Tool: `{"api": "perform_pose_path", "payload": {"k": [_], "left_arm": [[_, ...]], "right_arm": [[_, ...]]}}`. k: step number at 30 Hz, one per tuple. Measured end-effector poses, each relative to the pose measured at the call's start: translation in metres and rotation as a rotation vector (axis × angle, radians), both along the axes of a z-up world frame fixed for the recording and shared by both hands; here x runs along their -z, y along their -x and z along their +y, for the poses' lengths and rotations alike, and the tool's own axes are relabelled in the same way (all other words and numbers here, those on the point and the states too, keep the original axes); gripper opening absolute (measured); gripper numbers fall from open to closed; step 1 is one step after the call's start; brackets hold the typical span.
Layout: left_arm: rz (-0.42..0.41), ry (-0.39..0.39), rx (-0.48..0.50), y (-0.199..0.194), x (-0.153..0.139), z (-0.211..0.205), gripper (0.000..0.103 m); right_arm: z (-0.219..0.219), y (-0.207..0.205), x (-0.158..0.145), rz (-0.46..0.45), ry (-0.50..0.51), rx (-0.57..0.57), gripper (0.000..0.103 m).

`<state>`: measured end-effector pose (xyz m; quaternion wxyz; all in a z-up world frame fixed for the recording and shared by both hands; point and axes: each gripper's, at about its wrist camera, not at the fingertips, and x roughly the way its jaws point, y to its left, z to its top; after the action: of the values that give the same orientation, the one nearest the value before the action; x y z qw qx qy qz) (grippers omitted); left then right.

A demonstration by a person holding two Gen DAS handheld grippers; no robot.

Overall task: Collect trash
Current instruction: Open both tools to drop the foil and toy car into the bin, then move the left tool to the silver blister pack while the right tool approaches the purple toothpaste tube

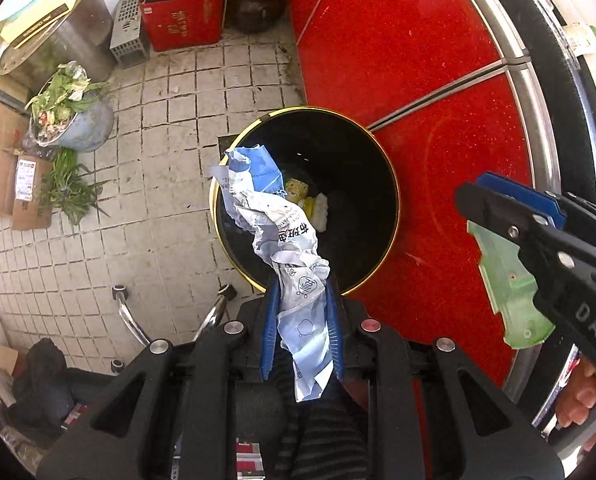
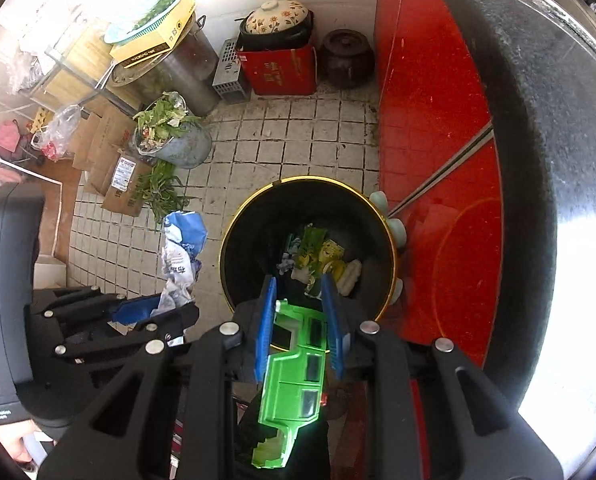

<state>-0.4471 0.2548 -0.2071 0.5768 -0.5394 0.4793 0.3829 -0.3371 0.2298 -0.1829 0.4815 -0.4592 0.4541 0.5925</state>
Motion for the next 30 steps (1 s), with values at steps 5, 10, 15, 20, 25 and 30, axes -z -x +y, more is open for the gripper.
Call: {"api": "perform_pose_path", "payload": {"k": [5, 10, 15, 20, 25, 30], "left_arm": [[-0.001, 0.005, 0.016, -0.005, 0.005, 0.003, 0.021], [-0.007, -0.001, 0.03, -0.008, 0.005, 0.004, 0.028], [0.033, -0.092, 0.042, -0.003, -0.024, 0.002, 0.08], [0.035, -0.153, -0.028, 0.021, -0.07, -0.004, 0.088], [0.012, -0.226, -0.008, 0.011, -0.124, -0.009, 0.093], [-0.055, -0.24, 0.179, -0.067, -0.158, -0.008, 0.093]], "right_arm": [[0.006, -0.005, 0.004, -0.008, 0.002, 0.018, 0.024], [0.009, -0.007, 0.007, 0.015, 0.005, 0.015, 0.024], [0.01, -0.003, -0.014, 0.054, -0.06, 0.01, 0.068], [0.004, 0.003, -0.076, 0.054, -0.186, -0.03, 0.078], [-0.036, -0.054, -0.157, 0.079, -0.353, 0.077, 0.096], [-0.103, -0.144, -0.192, -0.035, -0.405, 0.247, 0.096]]}}
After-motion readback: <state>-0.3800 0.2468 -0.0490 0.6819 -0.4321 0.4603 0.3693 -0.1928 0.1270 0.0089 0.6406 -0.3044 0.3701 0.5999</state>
